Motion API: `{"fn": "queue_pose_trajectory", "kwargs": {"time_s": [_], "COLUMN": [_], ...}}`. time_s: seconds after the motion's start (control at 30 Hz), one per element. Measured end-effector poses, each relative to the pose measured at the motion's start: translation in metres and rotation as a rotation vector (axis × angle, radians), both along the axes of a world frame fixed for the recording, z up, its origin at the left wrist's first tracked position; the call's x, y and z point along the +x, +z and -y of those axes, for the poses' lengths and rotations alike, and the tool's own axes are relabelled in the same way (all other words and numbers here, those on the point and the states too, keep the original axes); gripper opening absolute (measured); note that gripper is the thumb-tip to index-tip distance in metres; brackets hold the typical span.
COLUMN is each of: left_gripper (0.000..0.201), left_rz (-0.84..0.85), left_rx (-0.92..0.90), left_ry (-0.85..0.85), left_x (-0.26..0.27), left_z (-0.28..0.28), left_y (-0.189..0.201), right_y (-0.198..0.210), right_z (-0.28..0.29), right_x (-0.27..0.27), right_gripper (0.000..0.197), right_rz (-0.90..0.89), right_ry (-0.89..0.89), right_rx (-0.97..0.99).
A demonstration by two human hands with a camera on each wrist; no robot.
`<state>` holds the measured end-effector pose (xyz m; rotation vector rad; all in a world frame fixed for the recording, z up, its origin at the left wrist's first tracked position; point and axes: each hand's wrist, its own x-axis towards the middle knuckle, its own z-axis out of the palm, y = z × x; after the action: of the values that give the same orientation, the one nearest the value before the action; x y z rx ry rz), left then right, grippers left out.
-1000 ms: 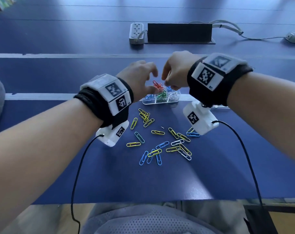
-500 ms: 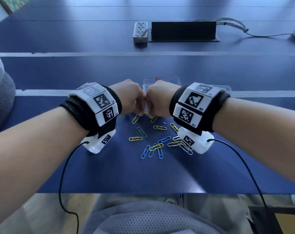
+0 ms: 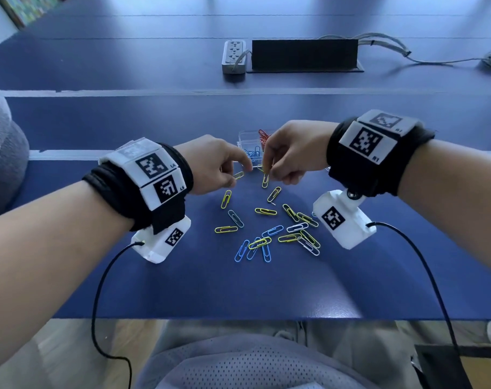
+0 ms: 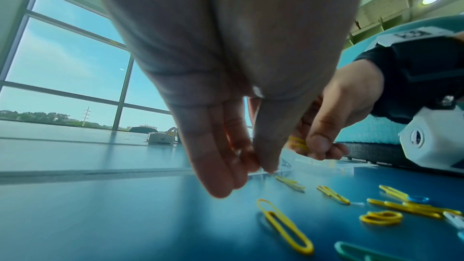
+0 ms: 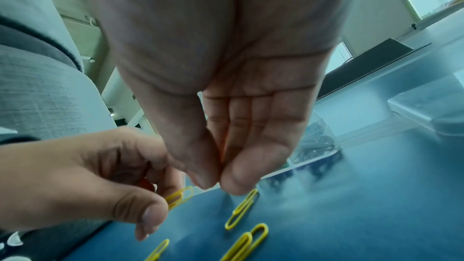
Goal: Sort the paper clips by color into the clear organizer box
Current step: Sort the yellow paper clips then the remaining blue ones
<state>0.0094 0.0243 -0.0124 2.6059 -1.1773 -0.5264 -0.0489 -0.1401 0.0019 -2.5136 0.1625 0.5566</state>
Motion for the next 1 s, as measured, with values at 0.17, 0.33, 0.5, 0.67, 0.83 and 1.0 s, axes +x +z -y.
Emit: {"fn": "queue_pose_trajectory", "kwargs": {"time_s": [0.17, 0.33, 0.5, 0.67, 0.83, 1.0], "left_gripper": [0.018, 0.019, 0.015, 0.02, 0.008, 0.023], "left_rz": [-0.006, 0.005, 0.04, 0.091, 0.106, 0.083], "left_rx": [-0.002, 0.025, 0.108, 0.226, 0.243, 0.197], "left_ry": [0.052, 0.119, 0.188, 0.094, 0.093, 0.127], "left_x": [-0.008, -0.01, -0.011, -0.013, -0.021, -0.021], "left_z": [-0.003, -0.002, -0.003, -0.006, 0.002, 0.001], "left_y": [0.001, 0.002, 0.001, -0.003, -0.003, -0.005], "right_y": [-0.002, -0.002, -0.006, -0.01, -0.016, -0.019], "right_z": [0.001, -0.009, -0.016, -0.016, -0.01, -0.008], "right_x": [0.0, 0.002, 0.001, 0.004, -0.003, -0.01], "right_gripper": [0.02, 0.026, 0.023, 0.023, 0.03, 0.032], "right_rz": [0.028, 0.122, 0.147, 0.16, 0.117, 0.06], "right_ry": [-0.04, 0.047, 0.298, 0.425, 0.416, 0.289], "right_rx": [0.032, -0.202, -0.44, -0.598, -0.636, -0.566]}}
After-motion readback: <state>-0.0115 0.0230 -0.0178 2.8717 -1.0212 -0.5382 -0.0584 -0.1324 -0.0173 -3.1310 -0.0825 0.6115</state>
